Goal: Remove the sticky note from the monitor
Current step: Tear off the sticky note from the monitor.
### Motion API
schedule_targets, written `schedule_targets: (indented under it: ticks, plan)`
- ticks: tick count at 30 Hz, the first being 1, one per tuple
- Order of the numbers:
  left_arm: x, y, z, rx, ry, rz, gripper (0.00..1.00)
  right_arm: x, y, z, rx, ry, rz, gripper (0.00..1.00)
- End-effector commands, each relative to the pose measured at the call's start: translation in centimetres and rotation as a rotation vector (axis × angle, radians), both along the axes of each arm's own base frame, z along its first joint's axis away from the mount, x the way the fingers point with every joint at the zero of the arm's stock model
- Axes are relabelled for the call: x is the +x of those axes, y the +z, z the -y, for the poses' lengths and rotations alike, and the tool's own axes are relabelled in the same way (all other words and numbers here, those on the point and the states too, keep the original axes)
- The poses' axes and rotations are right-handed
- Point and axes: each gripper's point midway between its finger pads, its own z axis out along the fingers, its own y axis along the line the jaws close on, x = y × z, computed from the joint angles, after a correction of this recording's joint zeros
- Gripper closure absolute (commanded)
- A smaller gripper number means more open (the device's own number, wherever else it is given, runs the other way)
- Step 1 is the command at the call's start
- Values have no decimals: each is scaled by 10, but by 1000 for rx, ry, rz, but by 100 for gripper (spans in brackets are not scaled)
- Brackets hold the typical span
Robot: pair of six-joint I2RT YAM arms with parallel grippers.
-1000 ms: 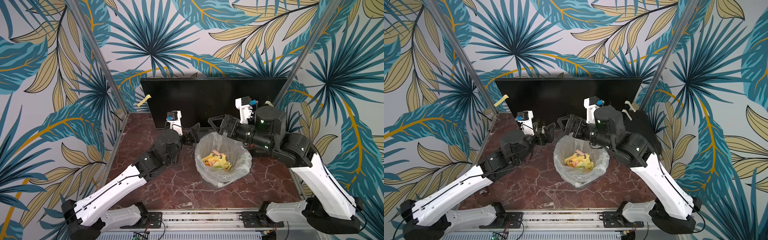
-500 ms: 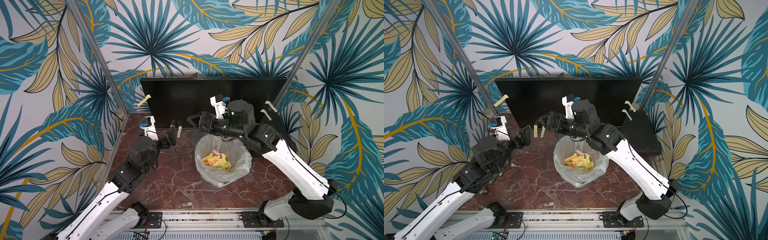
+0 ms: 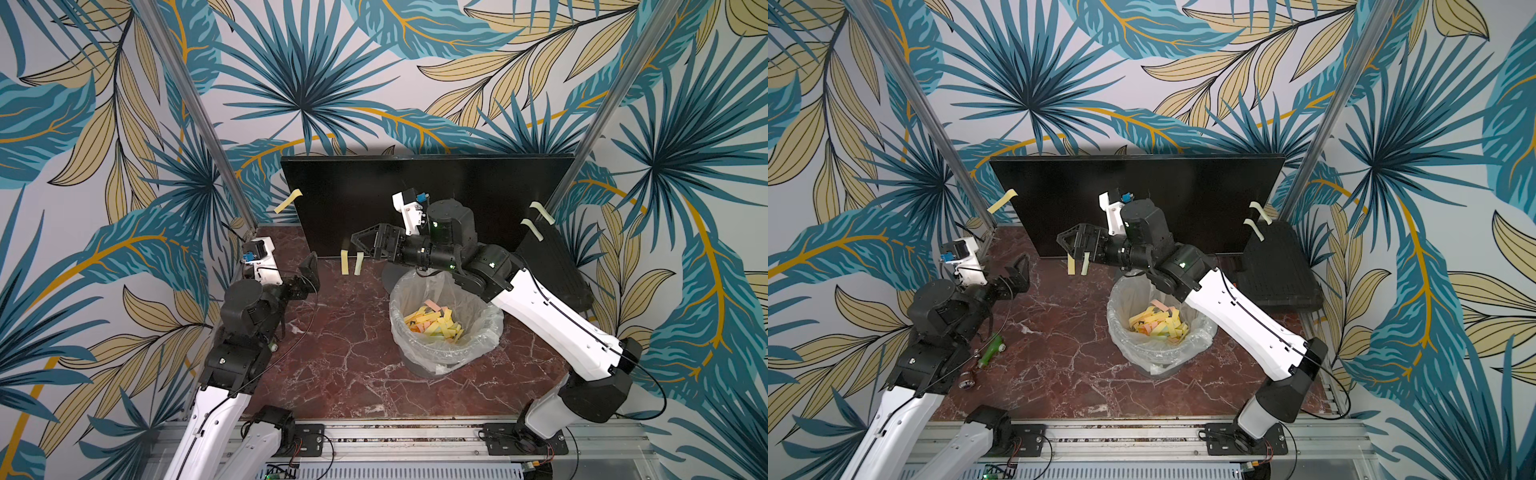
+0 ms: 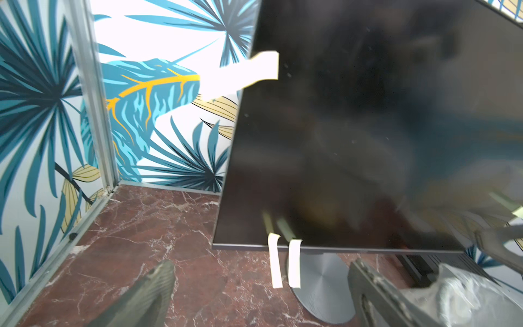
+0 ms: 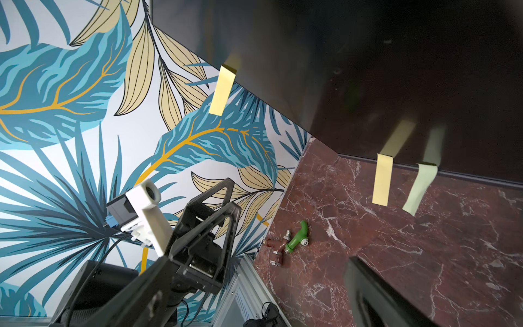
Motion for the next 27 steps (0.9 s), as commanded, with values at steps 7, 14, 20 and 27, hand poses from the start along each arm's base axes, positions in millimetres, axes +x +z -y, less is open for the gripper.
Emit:
schedule_targets:
  ticks: [7,14,20,27]
  plan:
    - [17,25,3,-64,-174,96,0,-9,-10,-29,-6,48,58,4]
    - [36,42,-4,-41,-209,134,0,-14,-18,-43,-16,66,49,5]
    - [48,62,-13,-31,-222,170,1,-16,-21,-49,-20,74,50,5]
    - [61,76,-17,-23,-242,191,8,-16,-28,-51,-42,67,40,6]
